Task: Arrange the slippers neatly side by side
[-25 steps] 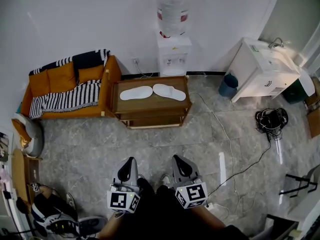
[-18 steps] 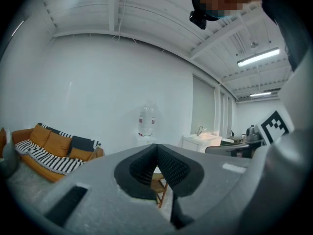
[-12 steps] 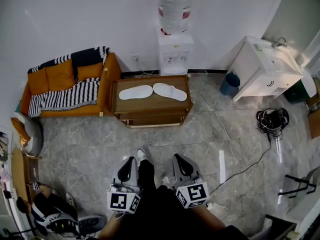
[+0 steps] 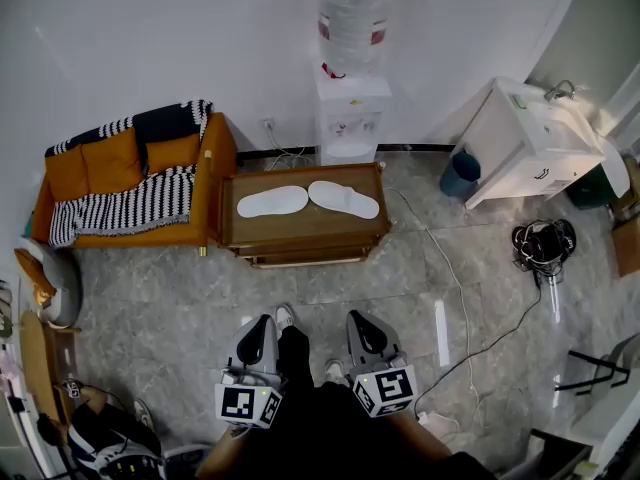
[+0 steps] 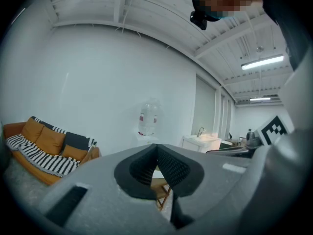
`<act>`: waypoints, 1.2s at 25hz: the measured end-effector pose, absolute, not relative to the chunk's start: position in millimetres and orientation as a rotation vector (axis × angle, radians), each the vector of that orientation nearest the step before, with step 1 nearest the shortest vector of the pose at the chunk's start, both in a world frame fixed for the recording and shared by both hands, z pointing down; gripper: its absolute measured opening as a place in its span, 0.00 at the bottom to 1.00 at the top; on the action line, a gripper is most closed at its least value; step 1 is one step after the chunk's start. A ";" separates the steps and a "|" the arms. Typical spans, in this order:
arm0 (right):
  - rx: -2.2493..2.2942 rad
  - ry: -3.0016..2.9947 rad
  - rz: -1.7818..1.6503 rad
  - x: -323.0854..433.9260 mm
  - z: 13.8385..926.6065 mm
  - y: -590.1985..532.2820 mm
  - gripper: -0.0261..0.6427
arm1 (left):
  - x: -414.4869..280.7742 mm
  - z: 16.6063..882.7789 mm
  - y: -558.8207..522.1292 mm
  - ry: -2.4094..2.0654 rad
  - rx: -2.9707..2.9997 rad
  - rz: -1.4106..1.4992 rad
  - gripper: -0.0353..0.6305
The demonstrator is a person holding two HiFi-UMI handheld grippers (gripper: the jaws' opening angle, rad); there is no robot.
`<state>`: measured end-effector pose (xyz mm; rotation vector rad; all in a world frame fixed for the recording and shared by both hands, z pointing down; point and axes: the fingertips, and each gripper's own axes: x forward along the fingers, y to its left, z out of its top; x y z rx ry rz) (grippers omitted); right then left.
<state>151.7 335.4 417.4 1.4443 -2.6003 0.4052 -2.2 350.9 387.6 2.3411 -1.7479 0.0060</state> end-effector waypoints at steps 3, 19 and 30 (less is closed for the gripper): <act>1.448 -2.586 0.411 135.6 418.2 313.2 0.05 | -15.8 386.1 325.4 -1.728 2.351 0.001 0.07; 1.515 -2.480 0.415 67.3 419.1 212.0 0.05 | -78.9 383.0 215.9 -1.592 2.403 -0.034 0.07; 1.545 -2.428 0.420 46.6 426.0 160.6 0.05 | -103.6 381.9 167.1 -1.542 2.428 -0.039 0.07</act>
